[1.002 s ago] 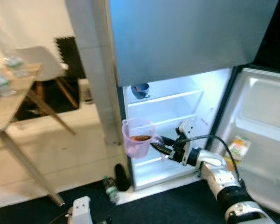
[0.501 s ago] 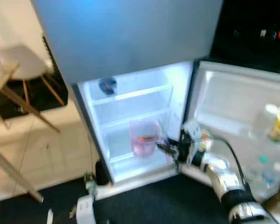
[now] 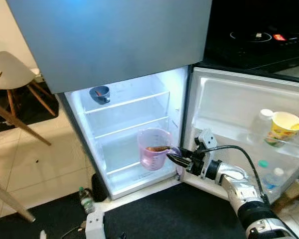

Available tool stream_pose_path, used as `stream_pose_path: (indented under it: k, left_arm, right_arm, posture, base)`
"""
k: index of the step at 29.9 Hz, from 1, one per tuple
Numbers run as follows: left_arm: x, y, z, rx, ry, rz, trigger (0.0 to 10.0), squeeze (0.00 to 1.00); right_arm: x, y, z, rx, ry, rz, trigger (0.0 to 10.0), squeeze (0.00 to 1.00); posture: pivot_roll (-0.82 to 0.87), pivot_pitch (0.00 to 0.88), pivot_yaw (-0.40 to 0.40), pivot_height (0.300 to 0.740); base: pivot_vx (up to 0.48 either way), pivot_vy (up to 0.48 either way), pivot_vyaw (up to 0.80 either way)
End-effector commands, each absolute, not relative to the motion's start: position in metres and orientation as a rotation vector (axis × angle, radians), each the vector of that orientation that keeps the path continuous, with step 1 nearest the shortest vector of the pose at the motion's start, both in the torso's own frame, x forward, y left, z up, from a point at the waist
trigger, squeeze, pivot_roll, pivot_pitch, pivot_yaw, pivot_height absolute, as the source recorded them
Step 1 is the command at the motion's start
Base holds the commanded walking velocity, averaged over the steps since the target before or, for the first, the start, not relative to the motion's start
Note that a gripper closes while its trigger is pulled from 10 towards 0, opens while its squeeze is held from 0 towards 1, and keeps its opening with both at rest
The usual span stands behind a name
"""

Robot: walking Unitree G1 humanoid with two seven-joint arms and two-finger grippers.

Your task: Restocking fridge

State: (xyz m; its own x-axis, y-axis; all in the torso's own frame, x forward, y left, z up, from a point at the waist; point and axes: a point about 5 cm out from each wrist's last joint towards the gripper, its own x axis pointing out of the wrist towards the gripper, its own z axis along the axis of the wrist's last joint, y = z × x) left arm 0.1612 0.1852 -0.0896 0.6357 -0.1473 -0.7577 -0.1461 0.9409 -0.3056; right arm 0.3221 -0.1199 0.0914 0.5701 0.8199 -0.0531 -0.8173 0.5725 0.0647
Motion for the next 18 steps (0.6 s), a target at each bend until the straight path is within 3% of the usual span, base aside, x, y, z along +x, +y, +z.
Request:
stream_pose_path:
  k: [1,18]
  left_arm:
    - [0.1567,0.1878,-0.0913,-0.346,0.901,0.009,10.0,0.00]
    - [0.1487,0.1859,-0.0950,-0.318,0.941,-0.008,10.0,0.00]
  right_arm:
    - [0.3213,-0.1153,0.0932,0.030,0.065,0.980,10.0,0.00]
    - [0.3198,-0.1131,0.0917,0.040,0.074,0.987,10.0,0.00]
  posture:
    - [-0.03,0.010,0.023,0.740]
    - [-0.02,0.019,0.022,0.740]
  base:
    - [0.000,0.000,0.79]
    - [0.000,0.000,0.79]
